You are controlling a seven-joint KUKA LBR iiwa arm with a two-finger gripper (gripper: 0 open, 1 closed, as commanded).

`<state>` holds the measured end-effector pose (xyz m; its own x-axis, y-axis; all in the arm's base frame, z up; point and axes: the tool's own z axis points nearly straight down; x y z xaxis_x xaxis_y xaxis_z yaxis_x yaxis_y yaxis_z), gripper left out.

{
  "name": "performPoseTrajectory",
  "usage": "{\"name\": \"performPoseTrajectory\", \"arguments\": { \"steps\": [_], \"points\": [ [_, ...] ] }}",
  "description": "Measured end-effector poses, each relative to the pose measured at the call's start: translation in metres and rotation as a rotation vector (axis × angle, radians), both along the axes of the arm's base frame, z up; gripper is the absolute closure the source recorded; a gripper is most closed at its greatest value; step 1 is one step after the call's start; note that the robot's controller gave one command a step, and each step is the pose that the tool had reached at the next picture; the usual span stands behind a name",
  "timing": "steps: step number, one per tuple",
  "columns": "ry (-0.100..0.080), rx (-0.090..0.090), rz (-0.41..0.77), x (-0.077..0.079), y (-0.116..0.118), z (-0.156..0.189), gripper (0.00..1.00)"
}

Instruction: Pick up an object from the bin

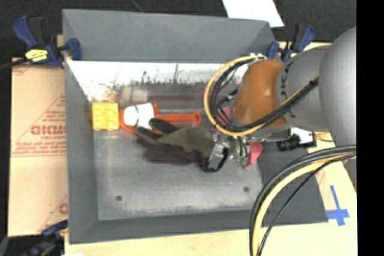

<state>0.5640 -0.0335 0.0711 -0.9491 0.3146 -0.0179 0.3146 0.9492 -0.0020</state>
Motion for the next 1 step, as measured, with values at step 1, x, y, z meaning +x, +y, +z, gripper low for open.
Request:
{"name": "performPoseTrajectory", "arguments": {
  "steps": [1],
  "points": [
    [0.0,0.0,0.001,0.0001,0.0,0.0001,1.0]
  ]
}}
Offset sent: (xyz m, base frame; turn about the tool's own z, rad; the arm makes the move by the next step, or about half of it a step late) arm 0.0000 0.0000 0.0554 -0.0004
